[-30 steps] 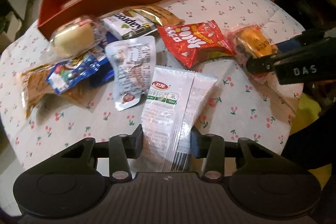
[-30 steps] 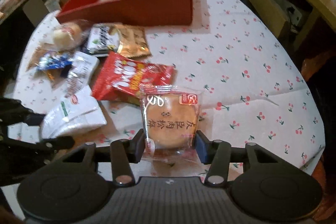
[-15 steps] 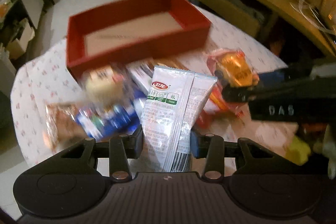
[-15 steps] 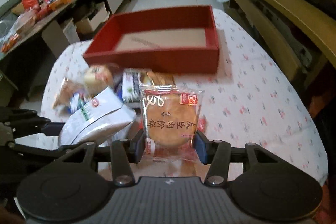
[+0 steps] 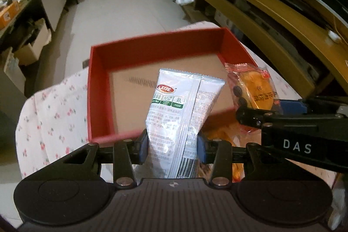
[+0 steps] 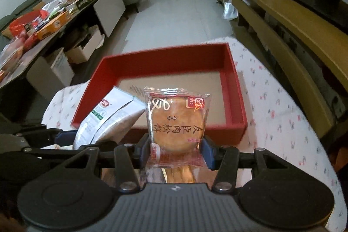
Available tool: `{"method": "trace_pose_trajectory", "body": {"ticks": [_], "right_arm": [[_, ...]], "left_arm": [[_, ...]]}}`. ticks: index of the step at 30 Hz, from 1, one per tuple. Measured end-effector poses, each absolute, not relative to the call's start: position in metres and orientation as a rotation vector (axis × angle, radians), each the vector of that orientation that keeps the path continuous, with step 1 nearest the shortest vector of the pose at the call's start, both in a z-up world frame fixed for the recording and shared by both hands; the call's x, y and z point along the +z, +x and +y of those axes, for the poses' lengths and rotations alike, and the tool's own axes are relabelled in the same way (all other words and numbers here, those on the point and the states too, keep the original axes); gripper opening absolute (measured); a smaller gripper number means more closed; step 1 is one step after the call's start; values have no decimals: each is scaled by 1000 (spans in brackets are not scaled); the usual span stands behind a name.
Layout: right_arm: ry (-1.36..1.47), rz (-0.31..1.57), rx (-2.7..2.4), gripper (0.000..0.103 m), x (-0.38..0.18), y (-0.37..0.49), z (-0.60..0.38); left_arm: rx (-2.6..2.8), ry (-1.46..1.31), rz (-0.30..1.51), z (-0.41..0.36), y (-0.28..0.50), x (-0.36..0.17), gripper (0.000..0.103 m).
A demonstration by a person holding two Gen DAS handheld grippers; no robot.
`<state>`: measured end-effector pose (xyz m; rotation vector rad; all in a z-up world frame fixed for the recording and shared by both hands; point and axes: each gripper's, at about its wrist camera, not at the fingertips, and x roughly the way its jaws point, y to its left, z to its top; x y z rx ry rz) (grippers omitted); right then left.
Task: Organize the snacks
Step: 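Lower the round cake into the tray and open the right gripper while the left releases the white bag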
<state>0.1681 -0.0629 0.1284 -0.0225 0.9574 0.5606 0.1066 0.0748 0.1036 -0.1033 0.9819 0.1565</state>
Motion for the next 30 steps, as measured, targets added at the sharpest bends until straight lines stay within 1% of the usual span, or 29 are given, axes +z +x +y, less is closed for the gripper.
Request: {"method": "trace_pose_trajectory", "body": {"ticks": [8,13,30], "right_arm": [[21,961,538,49,121,212,-43],[22,975,518,49,110,233,-32],[-41,1036,491,49,69,257,-11]], "left_arm": [[227,-112,963,94,146,102,50],[249,-127,976,104,167,91,48],[302,-115,1047,110,187,53,48]]}}
